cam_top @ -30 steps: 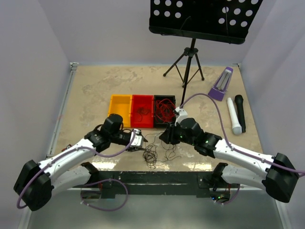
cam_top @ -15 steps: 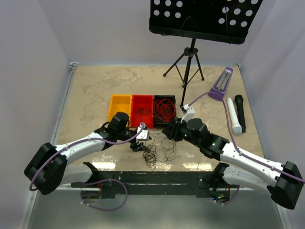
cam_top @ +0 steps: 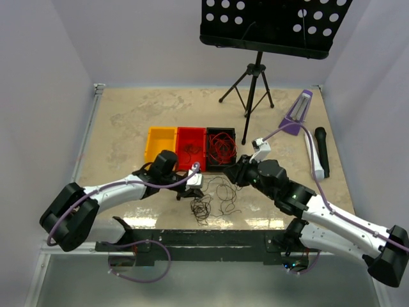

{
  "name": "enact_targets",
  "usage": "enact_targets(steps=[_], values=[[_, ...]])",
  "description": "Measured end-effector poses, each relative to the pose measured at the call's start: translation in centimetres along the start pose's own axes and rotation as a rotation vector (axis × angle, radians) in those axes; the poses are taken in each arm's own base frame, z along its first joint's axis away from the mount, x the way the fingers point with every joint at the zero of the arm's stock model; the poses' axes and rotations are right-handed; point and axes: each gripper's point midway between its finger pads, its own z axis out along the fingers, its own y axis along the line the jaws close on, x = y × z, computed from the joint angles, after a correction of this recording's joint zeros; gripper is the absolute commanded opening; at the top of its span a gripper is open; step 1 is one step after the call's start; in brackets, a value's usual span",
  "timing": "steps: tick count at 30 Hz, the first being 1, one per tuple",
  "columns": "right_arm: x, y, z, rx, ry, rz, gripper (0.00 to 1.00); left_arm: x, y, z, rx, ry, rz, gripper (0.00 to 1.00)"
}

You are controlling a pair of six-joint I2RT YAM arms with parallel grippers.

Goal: Untangle the cables
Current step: Untie the cable.

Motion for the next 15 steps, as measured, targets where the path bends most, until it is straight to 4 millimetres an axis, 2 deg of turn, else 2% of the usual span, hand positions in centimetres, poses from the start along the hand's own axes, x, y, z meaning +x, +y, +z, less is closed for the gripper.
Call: enact_targets(steps=[4,7,10,15], values=[[0.2,0.2,0.0,-0.012,0.009,-0.008,0.4,-0.9,-0.1,-0.6,-0.009,-0.004,0.022,0.0],[0.0,1.2,-0.2,-0.068,0.012,-0.025,0.49,-3.0,-0.1,-1.7,-0.022,-0.02,0.067,0.0],[-0.4,2.3,-0.5,-0.122,0.001,-0.046,0.57,-6.5,-0.1,-3.3,-0.054,-0.059,0.14,0.0],[-0.2,3.5,-0.9,-0.199,0.018,-0.114,0.61,-12.1,-0.6,-6.5,-0.122,-0.142,0.23,0.0]])
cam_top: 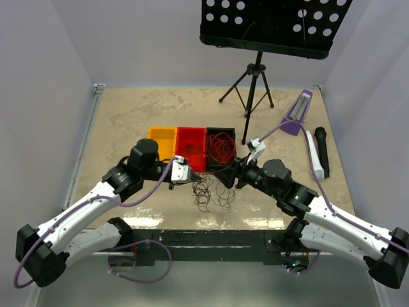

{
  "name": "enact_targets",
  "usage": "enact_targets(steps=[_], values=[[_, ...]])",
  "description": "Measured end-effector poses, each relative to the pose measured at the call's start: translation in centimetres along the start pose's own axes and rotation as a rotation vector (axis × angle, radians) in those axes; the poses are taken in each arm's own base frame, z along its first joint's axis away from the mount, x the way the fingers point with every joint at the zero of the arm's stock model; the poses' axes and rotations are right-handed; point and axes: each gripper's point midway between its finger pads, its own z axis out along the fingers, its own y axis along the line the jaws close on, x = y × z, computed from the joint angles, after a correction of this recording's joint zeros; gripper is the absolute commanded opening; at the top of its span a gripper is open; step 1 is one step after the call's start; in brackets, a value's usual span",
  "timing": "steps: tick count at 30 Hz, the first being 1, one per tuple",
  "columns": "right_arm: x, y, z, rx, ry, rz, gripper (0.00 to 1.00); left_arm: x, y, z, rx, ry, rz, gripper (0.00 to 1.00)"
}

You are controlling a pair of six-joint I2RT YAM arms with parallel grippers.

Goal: Untangle the cables
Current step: Untie the cable.

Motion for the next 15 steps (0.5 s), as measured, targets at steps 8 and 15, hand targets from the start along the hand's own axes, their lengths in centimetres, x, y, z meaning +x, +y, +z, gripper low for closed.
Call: enact_targets(steps=[8,15], values=[[-2.6,4.3,-2.1,-0.201,-0.07,-0.083,0.63,-4.8,-0.5,-2.6,-0.074,-0.095,-0.002,0.0],[-2.9,6.7,-2.0,-0.322,-0.058,-0.125,0.62,-4.7,-0.2,-2.5,-0.088,-0.09,-0.052,0.0]])
